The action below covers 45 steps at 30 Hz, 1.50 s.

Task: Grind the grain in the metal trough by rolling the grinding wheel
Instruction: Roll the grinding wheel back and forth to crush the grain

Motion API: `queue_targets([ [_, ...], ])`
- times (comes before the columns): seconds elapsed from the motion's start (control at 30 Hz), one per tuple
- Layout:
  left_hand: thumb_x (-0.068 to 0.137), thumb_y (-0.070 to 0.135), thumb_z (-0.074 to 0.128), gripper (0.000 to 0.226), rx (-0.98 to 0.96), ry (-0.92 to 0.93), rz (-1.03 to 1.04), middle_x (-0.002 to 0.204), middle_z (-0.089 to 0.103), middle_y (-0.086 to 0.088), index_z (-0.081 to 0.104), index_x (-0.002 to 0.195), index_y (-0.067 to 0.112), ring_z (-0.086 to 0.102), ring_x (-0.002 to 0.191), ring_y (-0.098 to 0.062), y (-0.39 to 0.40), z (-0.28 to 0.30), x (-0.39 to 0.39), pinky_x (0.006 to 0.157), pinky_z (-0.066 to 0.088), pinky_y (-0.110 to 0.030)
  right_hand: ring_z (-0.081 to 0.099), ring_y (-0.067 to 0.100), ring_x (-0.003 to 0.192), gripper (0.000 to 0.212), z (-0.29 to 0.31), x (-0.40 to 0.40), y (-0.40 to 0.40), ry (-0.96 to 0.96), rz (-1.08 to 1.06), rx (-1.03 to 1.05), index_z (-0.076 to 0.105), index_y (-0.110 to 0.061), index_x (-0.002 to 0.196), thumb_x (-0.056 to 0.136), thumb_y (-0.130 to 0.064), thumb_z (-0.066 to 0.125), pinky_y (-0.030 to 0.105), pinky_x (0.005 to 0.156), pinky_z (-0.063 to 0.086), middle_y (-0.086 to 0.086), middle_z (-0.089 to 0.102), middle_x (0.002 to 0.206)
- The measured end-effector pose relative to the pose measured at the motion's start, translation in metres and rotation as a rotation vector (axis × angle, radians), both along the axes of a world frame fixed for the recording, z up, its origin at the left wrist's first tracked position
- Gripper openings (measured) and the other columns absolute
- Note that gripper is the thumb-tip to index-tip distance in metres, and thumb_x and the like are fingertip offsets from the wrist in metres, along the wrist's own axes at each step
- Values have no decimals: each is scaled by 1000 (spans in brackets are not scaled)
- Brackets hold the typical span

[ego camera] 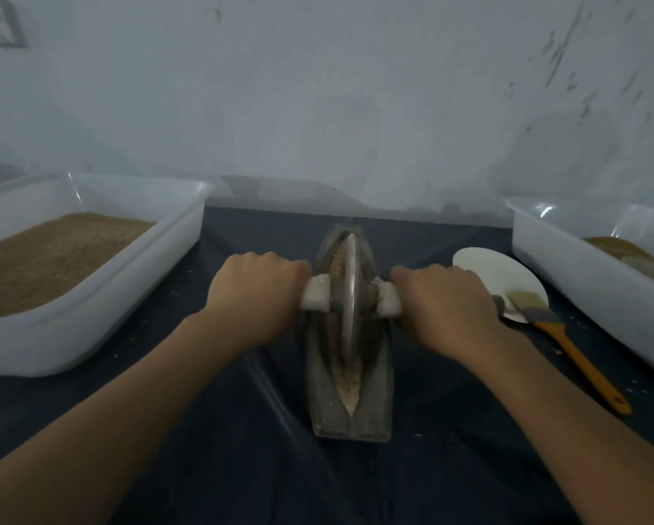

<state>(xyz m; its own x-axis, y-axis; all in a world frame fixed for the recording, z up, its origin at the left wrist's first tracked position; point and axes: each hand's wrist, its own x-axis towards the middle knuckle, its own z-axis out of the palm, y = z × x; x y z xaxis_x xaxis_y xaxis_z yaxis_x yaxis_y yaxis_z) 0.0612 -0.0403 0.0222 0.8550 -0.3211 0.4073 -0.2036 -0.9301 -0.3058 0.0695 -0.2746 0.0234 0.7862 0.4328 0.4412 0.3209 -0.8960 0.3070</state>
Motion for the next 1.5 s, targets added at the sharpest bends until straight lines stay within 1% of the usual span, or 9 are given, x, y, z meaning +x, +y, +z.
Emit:
queue_targets([
  [0.13, 80, 32, 60, 24, -35, -88, 34, 64, 44, 5, 36, 76, 26, 43, 54, -22, -5, -8, 31, 49, 26, -31, 41, 25, 52, 35, -5, 36, 7, -54, -39, 18, 30, -25, 77, 78, -28, 64, 28, 46, 12, 2, 59, 69],
  [0.3, 81, 32, 58, 19, -61, -14, 17, 68, 46, 5, 39, 77, 27, 48, 60, -23, -5, -4, 35, 54, 33, -32, 57, 30, 68, 23, 1, 32, 8, 13, -36, 24, 40, -23, 83, 81, -29, 62, 33, 52, 26, 5, 62, 81],
  [0.43, 74, 40, 58, 16, -46, 113, -50, 79, 59, 6, 44, 79, 33, 61, 75, -24, 4, 4, 3, 59, 34, -32, 34, 16, 52, 23, 12, -11, 1, 156, 41, 31, 38, -25, 78, 79, -27, 62, 29, 47, 22, 0, 53, 74],
  [0.57, 68, 44, 57, 17, -45, 65, -127, 63, 49, 11, 45, 75, 35, 59, 63, -21, 15, 4, -23, 53, 30, -29, 17, 10, 47, 32, 19, -42, -5, 79, 107, 1, 32, -25, 74, 75, -25, 64, 27, 45, 8, -7, 24, 58],
  [0.97, 80, 29, 57, 15, -40, -107, 13, 68, 53, 1, 44, 77, 25, 56, 62, -29, -4, -7, 48, 52, 30, -32, 38, 22, 62, 26, 3, 43, 10, 80, -32, 84, 36, -24, 82, 84, -31, 61, 34, 57, 29, 1, 54, 76],
  [1.17, 77, 36, 59, 26, -63, -24, -21, 62, 44, 7, 33, 72, 31, 50, 57, -21, 5, -6, 7, 52, 28, -29, 27, 17, 51, 22, 12, -5, 5, 95, 36, 16, 38, -24, 81, 83, -25, 59, 30, 48, 19, 0, 53, 75],
  [1.3, 54, 37, 76, 51, 62, -127, -127, 50, 23, 12, 27, 66, 33, 37, 38, -15, 11, 1, -27, 45, 4, -22, 44, 20, 55, 19, 15, -41, -1, 49, 98, -12, 48, -24, 87, 78, -28, 64, 29, 46, 7, -3, 52, 75],
  [1.37, 50, 34, 80, 54, 62, -149, -127, 50, 27, 11, 28, 66, 33, 46, 37, -18, 11, 0, -27, 46, 4, -21, 52, 23, 61, 21, 15, -43, -2, 33, 71, -23, 48, -24, 86, 77, -28, 66, 29, 47, 5, -4, 50, 72],
  [1.5, 71, 35, 69, 32, -1, -136, -59, 62, 54, 4, 39, 72, 27, 56, 54, -25, 5, -10, 2, 49, 23, -28, 38, 21, 58, 26, 7, -8, 6, 51, 7, 11, 38, -24, 82, 82, -29, 63, 30, 50, 20, -1, 56, 75],
])
